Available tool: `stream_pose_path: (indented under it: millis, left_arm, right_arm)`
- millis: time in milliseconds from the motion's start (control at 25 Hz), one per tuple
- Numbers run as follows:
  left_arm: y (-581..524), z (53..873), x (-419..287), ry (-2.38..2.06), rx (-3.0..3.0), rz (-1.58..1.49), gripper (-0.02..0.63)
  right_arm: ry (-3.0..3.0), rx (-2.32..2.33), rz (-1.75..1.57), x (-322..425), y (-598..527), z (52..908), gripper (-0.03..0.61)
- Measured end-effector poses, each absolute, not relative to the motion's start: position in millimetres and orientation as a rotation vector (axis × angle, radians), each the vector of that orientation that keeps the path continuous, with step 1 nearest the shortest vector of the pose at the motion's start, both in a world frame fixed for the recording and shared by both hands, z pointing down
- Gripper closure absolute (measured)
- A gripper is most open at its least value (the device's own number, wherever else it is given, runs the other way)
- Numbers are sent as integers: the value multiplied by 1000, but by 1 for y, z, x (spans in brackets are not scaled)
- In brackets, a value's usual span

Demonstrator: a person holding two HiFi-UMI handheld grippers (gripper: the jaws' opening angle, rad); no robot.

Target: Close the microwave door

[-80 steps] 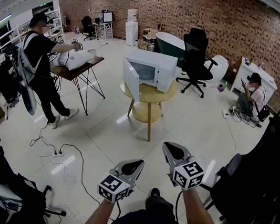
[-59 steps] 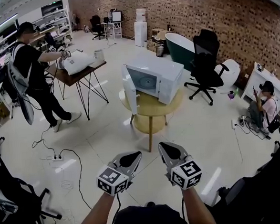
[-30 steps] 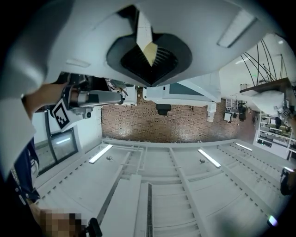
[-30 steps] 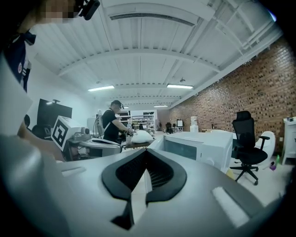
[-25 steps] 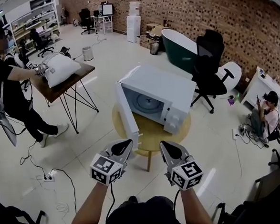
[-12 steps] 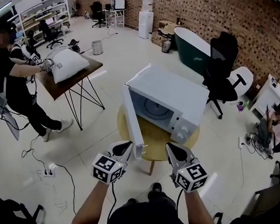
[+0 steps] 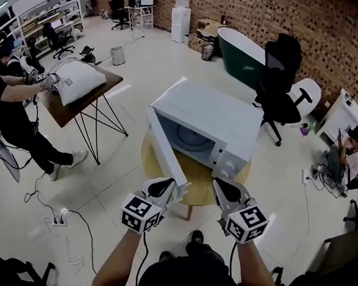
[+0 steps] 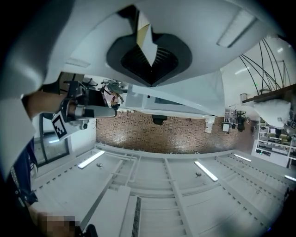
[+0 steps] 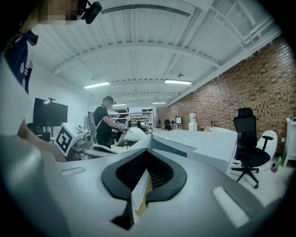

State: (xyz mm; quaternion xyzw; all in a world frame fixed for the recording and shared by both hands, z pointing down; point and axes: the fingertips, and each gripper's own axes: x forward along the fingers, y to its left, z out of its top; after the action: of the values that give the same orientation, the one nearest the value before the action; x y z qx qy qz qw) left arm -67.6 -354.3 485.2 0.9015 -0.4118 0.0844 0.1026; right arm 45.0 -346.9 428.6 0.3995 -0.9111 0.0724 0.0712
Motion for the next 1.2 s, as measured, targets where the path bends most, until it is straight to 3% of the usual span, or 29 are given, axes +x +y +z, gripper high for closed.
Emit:
stream_pose_path:
  millis: [1200]
  left_arm:
    - [-469, 476, 55, -1229, 2693, 267, 604]
  right_arm:
    - [-2580, 1536, 283, 184, -379, 438, 577]
